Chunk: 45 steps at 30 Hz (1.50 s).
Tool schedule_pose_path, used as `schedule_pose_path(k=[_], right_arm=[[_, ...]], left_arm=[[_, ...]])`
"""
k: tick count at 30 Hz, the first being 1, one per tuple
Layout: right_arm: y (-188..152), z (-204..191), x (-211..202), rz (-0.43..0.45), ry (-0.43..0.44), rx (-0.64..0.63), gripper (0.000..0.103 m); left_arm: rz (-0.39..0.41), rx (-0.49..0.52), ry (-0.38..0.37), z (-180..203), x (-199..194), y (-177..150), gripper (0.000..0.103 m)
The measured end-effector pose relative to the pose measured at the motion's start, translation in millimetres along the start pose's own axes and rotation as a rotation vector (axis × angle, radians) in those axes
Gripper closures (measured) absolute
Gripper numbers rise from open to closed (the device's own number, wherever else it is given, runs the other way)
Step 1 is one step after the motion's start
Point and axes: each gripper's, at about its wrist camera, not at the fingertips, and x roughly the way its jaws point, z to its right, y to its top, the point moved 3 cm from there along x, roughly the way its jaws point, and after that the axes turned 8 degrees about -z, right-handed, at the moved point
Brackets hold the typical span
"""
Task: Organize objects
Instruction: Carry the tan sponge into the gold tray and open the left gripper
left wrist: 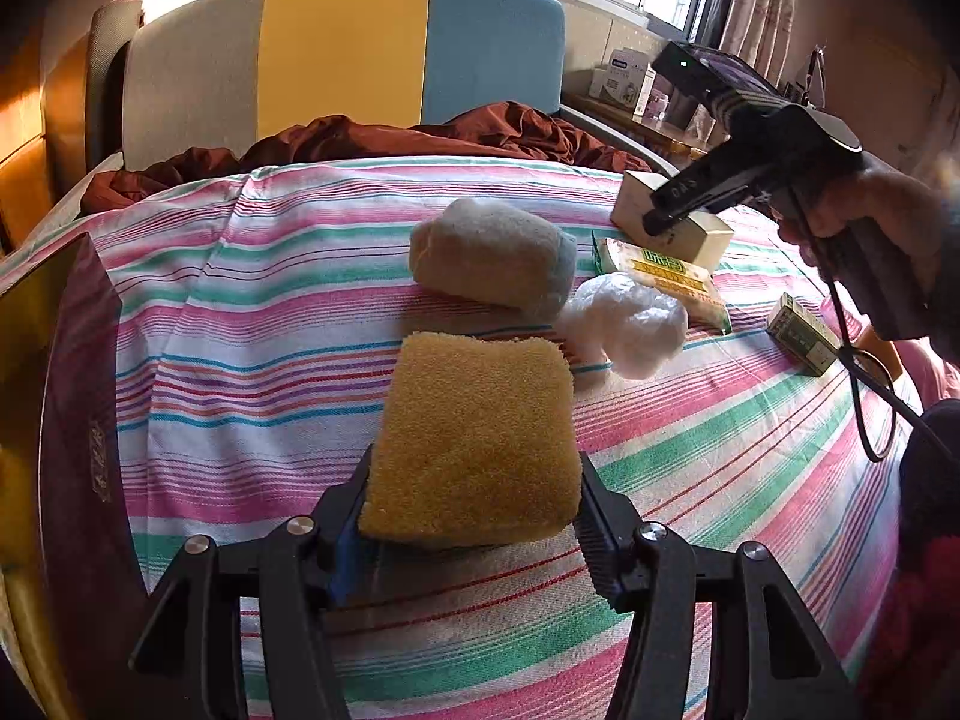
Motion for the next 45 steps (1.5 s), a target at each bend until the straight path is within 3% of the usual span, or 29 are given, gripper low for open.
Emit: schedule_pose_path(k=[12,17,20,28,40,45], right_arm=[[-98,-14,-25,-0.056,-0.024,0.029,0.049],[-132,-18,-36,-0.043,0.027,0.073,0.049],[-132,-25,-39,-0.022,0.113,0.106,0.049],[-131,-35,-24,-0.024,0.178,0.169,0.053],[-125,-47,-28,0.0,0.142,0.132,0.053],[-124,-48,-27,0.003,0.141,0.129,0.053]], left_arm=[[-0.014,0.023,0.02,1,-9,-12,0.05],[-0.022,0.043,0.015,6,-17,-23,0.05],[-0.024,0.061,0.015,11,-22,-30,0.05],[-0.031,0.106,0.028,17,-22,-35,0.049],[-0.013,0.123,0.062,21,-22,-37,0.049],[-0.037,0.101,0.032,21,-27,-34,0.051]])
